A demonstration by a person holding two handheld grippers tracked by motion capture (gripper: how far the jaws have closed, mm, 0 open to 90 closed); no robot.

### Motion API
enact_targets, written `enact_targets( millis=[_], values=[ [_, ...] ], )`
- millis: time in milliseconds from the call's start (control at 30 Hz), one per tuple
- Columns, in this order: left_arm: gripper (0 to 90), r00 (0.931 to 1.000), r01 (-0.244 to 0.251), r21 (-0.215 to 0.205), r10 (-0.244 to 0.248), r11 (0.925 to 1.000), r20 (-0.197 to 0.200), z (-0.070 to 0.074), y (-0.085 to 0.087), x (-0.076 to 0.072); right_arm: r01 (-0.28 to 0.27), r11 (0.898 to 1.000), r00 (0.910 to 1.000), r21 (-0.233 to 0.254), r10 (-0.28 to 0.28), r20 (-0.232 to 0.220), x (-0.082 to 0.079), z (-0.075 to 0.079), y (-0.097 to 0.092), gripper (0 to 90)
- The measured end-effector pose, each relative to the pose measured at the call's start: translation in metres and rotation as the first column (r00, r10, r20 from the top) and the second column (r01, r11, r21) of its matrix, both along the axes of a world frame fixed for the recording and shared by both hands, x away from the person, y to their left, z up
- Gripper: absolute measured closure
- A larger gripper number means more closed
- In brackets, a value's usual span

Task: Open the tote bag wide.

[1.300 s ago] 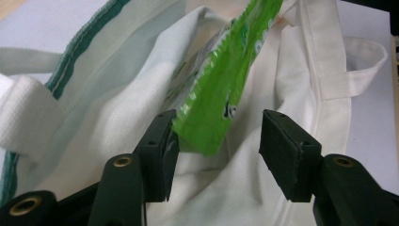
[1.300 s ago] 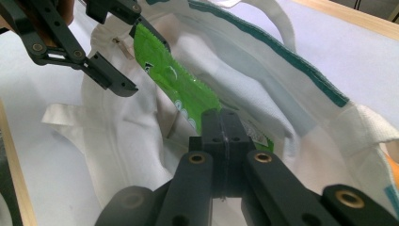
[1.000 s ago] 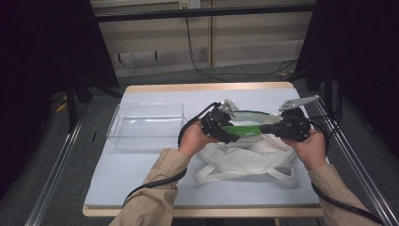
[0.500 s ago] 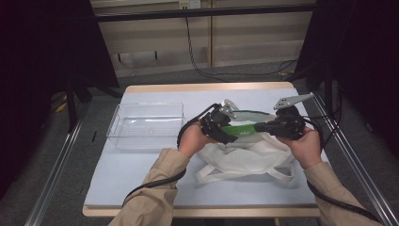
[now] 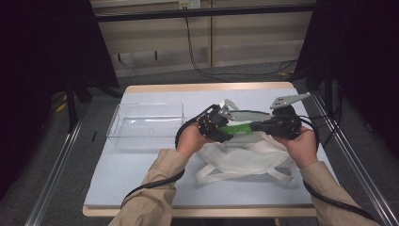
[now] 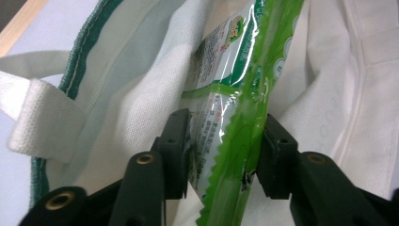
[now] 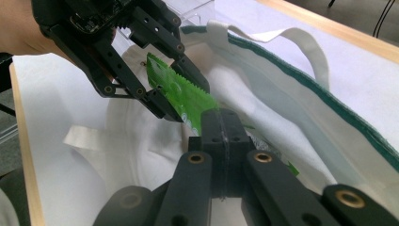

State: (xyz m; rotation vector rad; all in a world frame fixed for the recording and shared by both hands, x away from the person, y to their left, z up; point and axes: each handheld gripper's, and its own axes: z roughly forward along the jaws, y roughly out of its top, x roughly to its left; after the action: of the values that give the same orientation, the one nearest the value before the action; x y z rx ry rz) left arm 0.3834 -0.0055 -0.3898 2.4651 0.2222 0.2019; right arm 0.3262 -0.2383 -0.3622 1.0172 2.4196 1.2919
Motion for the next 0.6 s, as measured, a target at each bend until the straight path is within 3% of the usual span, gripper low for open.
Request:
enact_targets(
  millis=[167, 267, 600],
  values=[
    [65.4, 0.9999, -0.009, 0.005, 0.009, 0.9999, 0.006, 0.003, 0.005, 0.001, 0.014, 1.000, 0.9993, 0.002, -0.014, 0.035, -0.002, -0.003, -0.001, 72.8],
    [65.9, 0.9999, -0.006, 0.005, 0.006, 1.0000, 0.009, 0.002, 0.007, 0.000, 0.022, 1.000, 0.9994, 0.015, -0.022, 0.026, -0.003, -0.008, -0.005, 63.6],
    [69.2, 0.9999, -0.004, 0.014, 0.004, 0.9999, 0.010, 0.010, 0.010, -0.001, 0.072, 0.997, 0.9974, -0.017, -0.072, -0.004, -0.010, -0.034, -0.014, 30.4]
  ],
)
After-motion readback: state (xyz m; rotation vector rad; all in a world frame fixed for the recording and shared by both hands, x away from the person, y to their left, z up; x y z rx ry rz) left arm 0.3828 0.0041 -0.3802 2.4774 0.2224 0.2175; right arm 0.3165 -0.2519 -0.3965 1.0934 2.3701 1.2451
